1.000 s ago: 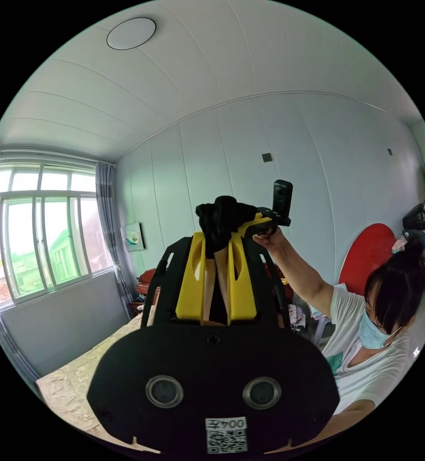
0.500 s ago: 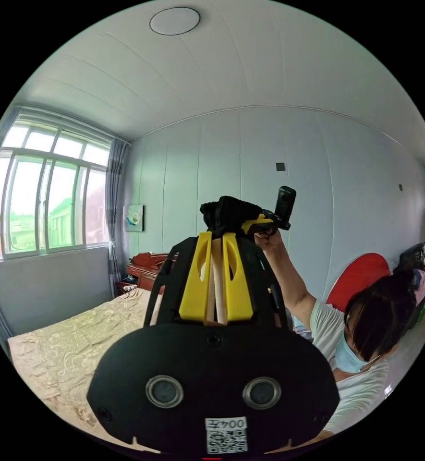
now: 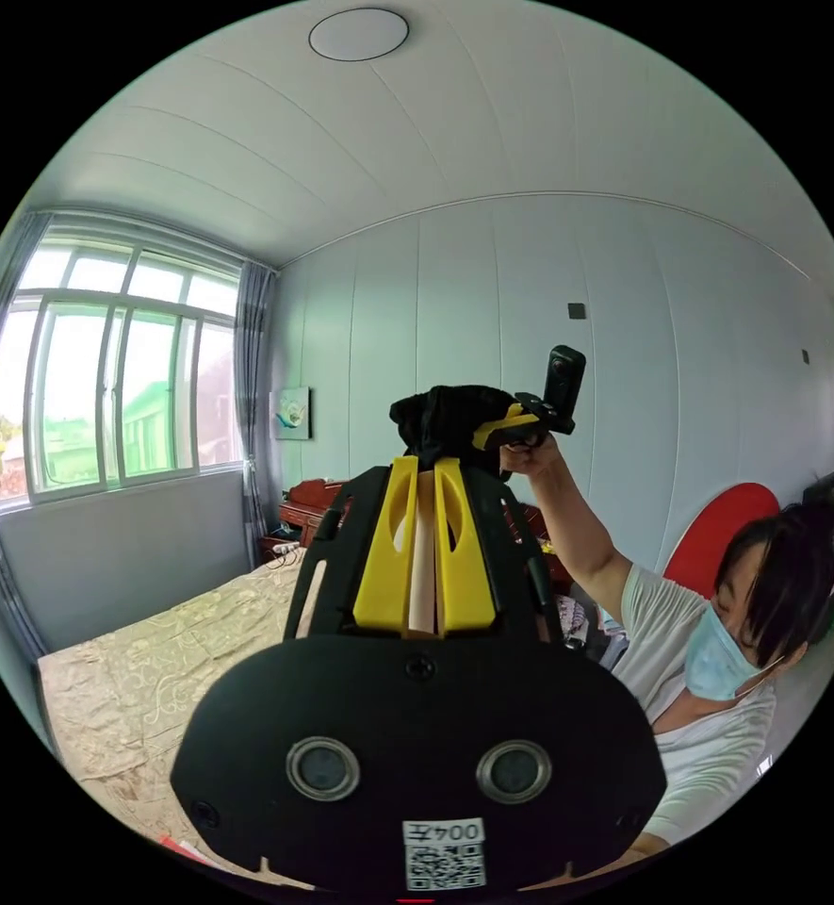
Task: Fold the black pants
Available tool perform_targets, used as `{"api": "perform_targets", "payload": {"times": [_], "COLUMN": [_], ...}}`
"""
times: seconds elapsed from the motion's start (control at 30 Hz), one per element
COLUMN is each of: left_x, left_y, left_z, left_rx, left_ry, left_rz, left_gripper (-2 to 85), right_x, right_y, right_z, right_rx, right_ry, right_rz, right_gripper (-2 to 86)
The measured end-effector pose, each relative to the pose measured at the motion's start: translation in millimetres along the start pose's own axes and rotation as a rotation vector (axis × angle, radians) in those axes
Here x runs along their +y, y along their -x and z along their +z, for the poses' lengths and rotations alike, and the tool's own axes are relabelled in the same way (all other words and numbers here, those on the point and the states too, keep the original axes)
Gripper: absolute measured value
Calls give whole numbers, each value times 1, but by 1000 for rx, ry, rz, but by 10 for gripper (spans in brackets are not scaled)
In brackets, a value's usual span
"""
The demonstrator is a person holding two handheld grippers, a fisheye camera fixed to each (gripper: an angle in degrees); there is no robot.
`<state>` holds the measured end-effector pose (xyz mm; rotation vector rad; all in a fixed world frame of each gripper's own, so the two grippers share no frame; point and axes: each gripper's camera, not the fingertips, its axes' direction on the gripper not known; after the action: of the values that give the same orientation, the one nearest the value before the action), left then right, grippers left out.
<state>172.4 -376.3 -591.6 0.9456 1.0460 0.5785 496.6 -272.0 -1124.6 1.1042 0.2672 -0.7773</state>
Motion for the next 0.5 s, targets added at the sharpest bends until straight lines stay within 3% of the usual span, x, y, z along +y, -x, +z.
{"api": "perform_targets", "payload": {"times": [0.5], "left_x": [-14], "left_y": [-120], "left_z": [-34], "left_rx": [3], "left_ry": [-42], "left_rz": [66], "left_gripper": [16], "right_x": [25], "right_y": [52], "right_z": [-99], "right_rx": [-105], "right_ry": [-152], "right_rz": [11], "right_gripper": [49]}}
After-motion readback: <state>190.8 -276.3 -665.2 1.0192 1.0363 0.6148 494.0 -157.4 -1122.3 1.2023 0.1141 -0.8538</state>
